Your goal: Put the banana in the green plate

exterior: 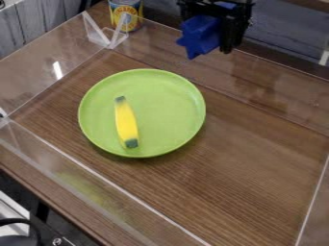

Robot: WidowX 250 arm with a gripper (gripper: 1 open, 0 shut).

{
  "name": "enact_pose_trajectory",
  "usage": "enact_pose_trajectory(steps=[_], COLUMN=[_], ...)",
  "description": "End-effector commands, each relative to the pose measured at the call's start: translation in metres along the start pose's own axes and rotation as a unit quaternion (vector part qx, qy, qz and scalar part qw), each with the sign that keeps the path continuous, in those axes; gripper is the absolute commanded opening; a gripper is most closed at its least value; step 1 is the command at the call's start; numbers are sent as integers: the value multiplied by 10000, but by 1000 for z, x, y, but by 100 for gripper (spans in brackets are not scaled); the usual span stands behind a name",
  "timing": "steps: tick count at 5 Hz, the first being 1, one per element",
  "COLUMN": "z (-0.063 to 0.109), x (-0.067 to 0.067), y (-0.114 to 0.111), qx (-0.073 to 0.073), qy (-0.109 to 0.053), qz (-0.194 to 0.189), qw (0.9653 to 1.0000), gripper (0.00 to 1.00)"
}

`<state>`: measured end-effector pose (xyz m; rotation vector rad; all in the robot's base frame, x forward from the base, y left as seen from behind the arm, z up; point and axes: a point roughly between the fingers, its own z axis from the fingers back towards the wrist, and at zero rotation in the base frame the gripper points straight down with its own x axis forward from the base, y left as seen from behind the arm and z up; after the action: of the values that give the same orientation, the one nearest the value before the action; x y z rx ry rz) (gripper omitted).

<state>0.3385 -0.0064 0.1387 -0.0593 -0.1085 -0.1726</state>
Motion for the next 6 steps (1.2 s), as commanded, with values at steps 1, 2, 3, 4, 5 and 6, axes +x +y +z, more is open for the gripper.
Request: enact_pose_trajectory(steps=[1, 2, 3, 4, 5, 6], z=[22, 17, 12, 0, -9, 3], x=[17, 22, 26, 24, 22, 4], y=[3, 3, 2, 11, 18, 26], qx=[60, 96, 132, 129, 133, 119], qy=[-360, -351, -341, -322, -315, -323], qz=[-57, 106, 251, 218, 164, 117], qw=[9993, 9993, 9990, 9992, 9993, 9993], gripper=[100, 0, 0, 0, 0, 0])
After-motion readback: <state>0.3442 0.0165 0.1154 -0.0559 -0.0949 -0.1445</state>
